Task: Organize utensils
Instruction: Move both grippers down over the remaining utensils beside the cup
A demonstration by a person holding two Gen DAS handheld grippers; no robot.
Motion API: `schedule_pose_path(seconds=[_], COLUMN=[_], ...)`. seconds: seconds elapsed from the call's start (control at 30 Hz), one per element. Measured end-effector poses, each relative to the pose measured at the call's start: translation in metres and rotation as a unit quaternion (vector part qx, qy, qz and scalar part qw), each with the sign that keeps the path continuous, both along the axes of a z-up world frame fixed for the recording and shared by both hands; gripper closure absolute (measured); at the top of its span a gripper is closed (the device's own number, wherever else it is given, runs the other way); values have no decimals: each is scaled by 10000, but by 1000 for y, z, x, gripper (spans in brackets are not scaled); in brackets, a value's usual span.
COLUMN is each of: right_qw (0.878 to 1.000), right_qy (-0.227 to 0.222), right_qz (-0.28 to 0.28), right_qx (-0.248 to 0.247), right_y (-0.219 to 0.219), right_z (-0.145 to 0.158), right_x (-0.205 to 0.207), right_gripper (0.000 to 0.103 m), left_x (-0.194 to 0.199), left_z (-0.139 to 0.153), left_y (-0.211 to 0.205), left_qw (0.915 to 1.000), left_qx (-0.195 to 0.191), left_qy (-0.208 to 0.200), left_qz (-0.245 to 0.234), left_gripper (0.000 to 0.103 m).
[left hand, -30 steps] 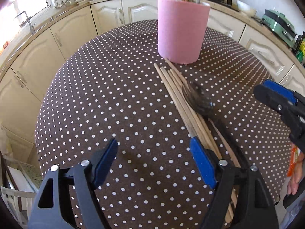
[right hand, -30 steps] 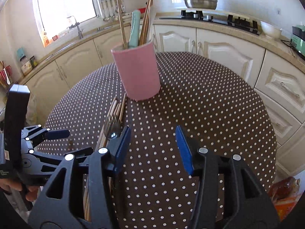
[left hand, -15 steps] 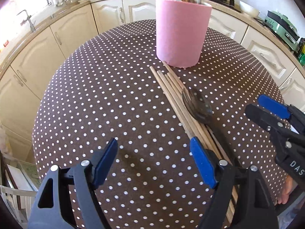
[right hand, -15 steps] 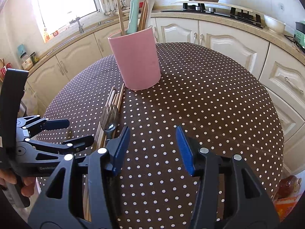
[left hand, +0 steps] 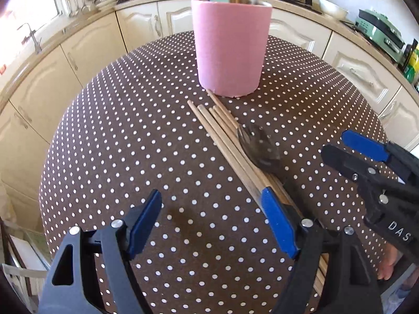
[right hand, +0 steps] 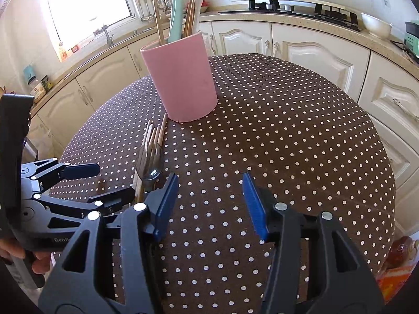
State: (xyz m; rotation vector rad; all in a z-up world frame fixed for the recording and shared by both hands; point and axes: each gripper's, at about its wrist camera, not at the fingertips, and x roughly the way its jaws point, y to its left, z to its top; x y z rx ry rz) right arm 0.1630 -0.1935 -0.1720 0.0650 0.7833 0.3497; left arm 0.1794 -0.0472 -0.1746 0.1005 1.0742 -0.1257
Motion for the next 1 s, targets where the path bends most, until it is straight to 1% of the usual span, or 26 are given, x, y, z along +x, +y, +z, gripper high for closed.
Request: schedule_pose_path(seconds=[0.1,0.17,0.23,0.3,0.4,0.5,0.57,0.67,0.73,0.8,0.83,0.87,0.9,0.93,0.97,1.0], right_qw=[10000,10000,10000,10000,10000,9999,9999,9998,9996,9986,9982,9973,9962,9951,9937,9922], right_qy=[12,2,9,30,33,54,55,78,89,116,124,157,194,216,243,272], right_qz=[23,33,37,49,85,87,109,177,200,362,448,593,729,835,937,1017], right_qx=[1,0,18,12,5,21,13,-30,-196,-368,-386,-400,-429,-480,-570,-671], right_y=[-1,-1,0,0,1,2,3,5,10,17,21,25,30,35,41,46], right_z=[0,0,0,0,0,-1,-1,-1,-1,-2,-2,-2,-3,-3,-5,-7], right_x=[0,1,1,1,1,2,1,2,3,1,-1,-2,-4,-6,-7,-8], right_gripper=[52,51,51,51,50,50,50,50,50,50,50,50,50,50,50,50], left_x=[2,6,13,16,14,9,3,3,5,7,7,8,9,8,7,7], left_z=[0,-1,-2,-2,-2,-2,-3,-3,-4,-4,-4,-7,-8,-7,-8,-8], left_y=[-1,-5,-12,-16,-21,-28,-26,-16,-17,-16,-13,-11,-7,-1,4,13], left_qw=[9999,9998,9995,9991,9989,9983,9987,9992,9989,9991,9988,9965,9955,9973,9984,9989], left_qx=[81,137,327,432,464,580,514,386,457,425,490,810,917,692,462,122], left_qy=[39,80,-16,-20,-16,-44,-43,86,33,29,-8,4,0,-34,46,83], left_qz=[-99,-71,-15,-35,-30,-35,-12,79,17,-27,46,181,225,239,311,439], left_gripper=[25,24,23,23,23,23,23,23,23,23,23,23,23,23,23,23])
